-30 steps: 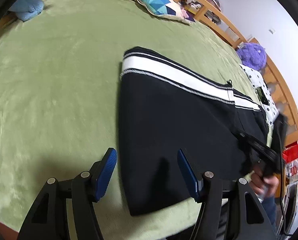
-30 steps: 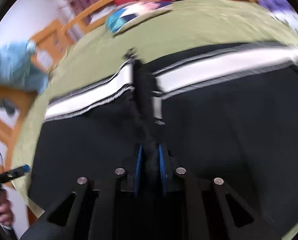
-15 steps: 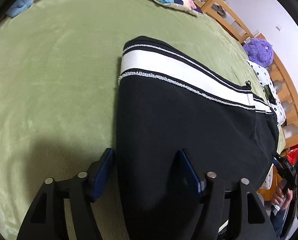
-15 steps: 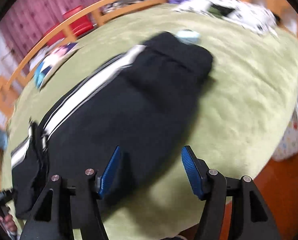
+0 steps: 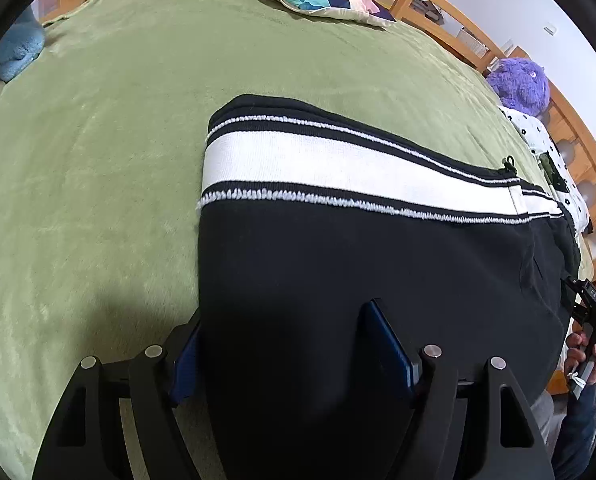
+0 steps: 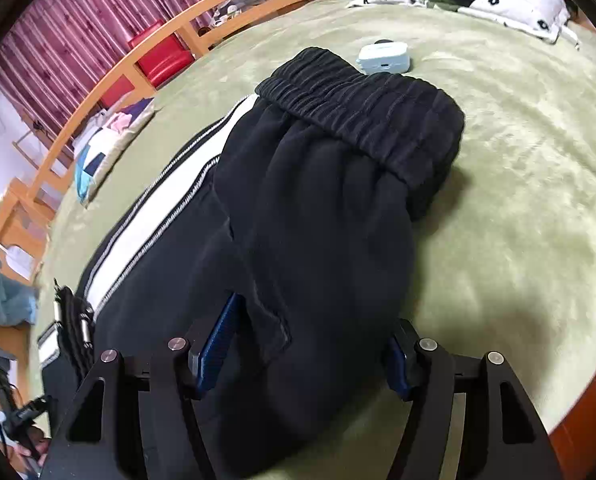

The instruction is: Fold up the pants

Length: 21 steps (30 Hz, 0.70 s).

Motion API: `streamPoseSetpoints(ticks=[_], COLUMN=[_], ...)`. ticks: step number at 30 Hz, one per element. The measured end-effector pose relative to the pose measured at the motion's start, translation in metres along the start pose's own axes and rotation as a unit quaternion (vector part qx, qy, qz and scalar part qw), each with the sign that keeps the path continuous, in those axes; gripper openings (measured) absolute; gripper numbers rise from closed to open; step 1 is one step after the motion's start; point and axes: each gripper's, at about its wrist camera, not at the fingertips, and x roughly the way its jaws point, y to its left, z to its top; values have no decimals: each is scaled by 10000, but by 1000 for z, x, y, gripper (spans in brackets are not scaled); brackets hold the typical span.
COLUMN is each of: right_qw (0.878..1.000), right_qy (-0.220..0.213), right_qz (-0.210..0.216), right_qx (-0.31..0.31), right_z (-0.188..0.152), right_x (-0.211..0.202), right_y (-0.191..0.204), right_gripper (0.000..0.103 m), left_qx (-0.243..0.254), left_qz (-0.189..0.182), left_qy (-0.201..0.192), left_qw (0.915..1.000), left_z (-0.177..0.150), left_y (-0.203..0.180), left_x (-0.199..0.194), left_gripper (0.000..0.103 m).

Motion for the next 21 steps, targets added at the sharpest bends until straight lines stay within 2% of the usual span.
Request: streamPoseSetpoints(ticks=[4,7,9,11,13,14,15,16,17,18,19,20,21], right_qw=[9992,9978,9979,9987,9997,9999,9999,9997,9996,9997,9998,9995,9992], right_qy=[-126,-80,-69,-25,-25,-37,-56,-86,-116,-97,-60,-22,-55], right_qz=[190,315,310,315,128,4,-133,-210,-256,-167,-41,141,223], right_qx=[343,578,561,412,199,125,64,40,52,118,197,295,330], right_z=[5,15,20,25,29,30,30,29,28,28,28,29,29], right_x=[-1,10,14,21,28,31,31,30,28,24,21,16,10], right_y=[-9,-13,-11,-2,9,14,19,21,22,21,20,20,23], right_gripper=[64,69,75,87,89,87,83,70,55,48,32,22,21], left_qx=[-25,-38,-45,-85,-166,-208,-269,-339,-436,-499,-498,-455,-357], left_qz=[-58,-51,-54,-105,-193,-212,-238,-285,-402,-560,-620,-667,-685], left_qy=[-9,-20,-37,-41,-73,-104,-140,-159,-176,-211,-234,-291,-373], left_qw=[10000,10000,10000,9999,9996,9995,9993,9989,9981,9970,9966,9963,9963], left_z=[3,6,8,11,15,15,16,17,18,19,20,20,21], left_y=[6,6,4,4,7,8,10,12,16,19,20,19,16], left_x=[1,3,4,6,8,7,7,6,4,0,-3,-9,-16], left_gripper=[72,72,72,72,71,65,56,49,35,25,21,15,12])
